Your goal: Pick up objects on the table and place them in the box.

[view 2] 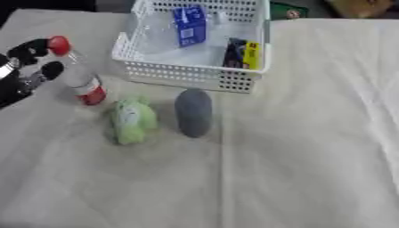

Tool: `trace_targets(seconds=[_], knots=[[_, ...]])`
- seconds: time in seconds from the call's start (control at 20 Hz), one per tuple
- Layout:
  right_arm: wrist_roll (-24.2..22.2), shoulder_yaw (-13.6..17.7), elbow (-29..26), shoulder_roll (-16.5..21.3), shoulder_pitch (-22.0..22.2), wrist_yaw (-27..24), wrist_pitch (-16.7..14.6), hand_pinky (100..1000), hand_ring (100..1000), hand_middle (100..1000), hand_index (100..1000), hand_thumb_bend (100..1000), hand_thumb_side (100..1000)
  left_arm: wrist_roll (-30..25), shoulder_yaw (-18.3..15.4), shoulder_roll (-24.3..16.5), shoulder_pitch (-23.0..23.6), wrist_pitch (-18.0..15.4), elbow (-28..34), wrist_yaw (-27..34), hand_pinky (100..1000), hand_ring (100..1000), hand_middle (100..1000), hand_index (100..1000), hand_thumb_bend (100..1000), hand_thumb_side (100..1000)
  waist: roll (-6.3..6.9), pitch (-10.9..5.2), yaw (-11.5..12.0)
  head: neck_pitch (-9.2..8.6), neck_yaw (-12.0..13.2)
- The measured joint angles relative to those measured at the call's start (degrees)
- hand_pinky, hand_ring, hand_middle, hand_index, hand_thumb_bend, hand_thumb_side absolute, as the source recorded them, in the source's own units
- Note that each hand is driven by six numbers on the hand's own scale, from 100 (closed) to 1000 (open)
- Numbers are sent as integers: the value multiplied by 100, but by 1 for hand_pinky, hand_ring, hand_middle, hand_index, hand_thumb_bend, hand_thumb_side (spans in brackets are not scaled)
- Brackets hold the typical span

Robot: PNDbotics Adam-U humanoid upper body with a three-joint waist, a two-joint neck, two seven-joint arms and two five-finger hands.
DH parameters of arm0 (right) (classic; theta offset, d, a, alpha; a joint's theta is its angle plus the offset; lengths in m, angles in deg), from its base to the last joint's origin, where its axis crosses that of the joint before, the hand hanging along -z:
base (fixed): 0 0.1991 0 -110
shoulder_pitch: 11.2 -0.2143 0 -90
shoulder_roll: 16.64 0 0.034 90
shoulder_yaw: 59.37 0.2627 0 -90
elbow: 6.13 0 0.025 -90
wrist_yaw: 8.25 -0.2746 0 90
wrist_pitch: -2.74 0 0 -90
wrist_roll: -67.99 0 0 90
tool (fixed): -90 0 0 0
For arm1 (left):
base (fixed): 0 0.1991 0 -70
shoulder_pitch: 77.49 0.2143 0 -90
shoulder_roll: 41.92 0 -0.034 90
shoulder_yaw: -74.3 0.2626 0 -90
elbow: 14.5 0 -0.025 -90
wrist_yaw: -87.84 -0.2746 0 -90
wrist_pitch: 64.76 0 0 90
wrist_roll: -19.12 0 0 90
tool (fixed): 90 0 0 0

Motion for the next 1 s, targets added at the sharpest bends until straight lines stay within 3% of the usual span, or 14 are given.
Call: trace_targets(seconds=[0.55,1.0], knots=[[-5,0,0,-5,-2,-19,-9,902,855,765,856,100,1000,-21,106,156,-239,66,-176,-48,1000,1000,1000,1000,576,980,-1,0,-34,-24,50],[-8,0,0,-27,-2,-21,-41,901,855,765,855,100,1000,239,132,217,-296,368,-415,-263,1000,1000,1000,1000,560,985,-21,0,-34,-27,72]])
